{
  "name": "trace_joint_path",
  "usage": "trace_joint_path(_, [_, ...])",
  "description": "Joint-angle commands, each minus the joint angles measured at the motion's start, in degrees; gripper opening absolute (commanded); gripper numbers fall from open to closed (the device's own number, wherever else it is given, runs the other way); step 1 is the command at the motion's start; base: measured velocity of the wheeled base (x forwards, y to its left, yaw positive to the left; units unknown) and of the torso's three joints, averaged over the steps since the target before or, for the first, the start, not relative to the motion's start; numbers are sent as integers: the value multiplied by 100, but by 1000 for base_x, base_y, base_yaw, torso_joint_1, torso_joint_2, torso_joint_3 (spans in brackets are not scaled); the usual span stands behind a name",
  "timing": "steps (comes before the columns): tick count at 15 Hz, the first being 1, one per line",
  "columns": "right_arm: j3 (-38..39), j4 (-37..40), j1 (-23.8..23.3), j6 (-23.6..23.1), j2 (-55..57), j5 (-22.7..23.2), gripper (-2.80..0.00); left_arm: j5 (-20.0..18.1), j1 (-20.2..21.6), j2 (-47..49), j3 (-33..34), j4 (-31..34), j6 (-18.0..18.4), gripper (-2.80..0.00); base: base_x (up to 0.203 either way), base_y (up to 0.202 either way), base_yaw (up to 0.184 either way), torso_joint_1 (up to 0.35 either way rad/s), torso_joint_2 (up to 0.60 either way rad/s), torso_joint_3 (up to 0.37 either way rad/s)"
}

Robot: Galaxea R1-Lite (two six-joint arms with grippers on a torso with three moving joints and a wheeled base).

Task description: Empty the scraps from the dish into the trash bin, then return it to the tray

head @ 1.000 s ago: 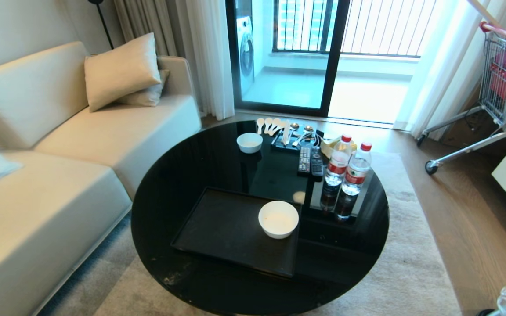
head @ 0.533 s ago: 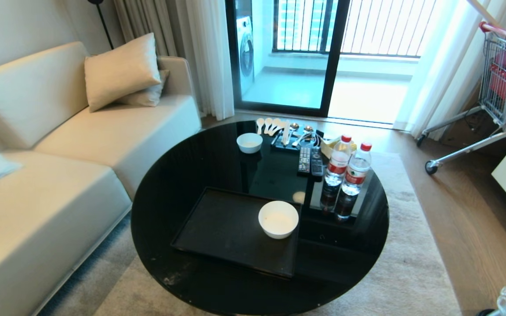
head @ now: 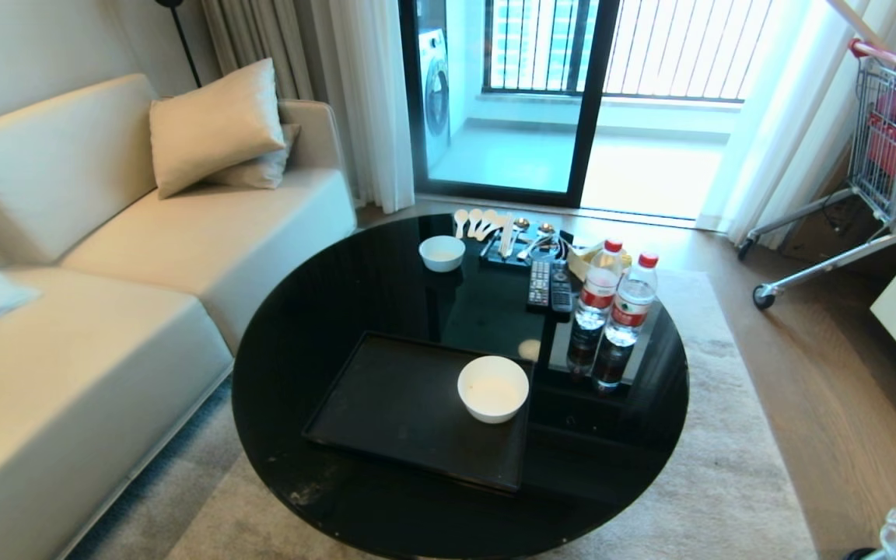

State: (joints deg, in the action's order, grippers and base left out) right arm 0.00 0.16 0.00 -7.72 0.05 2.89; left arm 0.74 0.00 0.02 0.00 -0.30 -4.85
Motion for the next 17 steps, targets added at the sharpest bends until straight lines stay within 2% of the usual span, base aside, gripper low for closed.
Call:
trace_joint_path(1, [0, 2, 0, 51, -5, -4, -280, 5, 0, -2, 0, -5, -4, -280, 0, 0, 0, 0, 0, 0])
trace_joint_path(17, [0, 2, 0, 209, -5, -52, -280, 5, 0, -2, 0, -5, -2, -280, 0, 0, 0, 0, 0, 0])
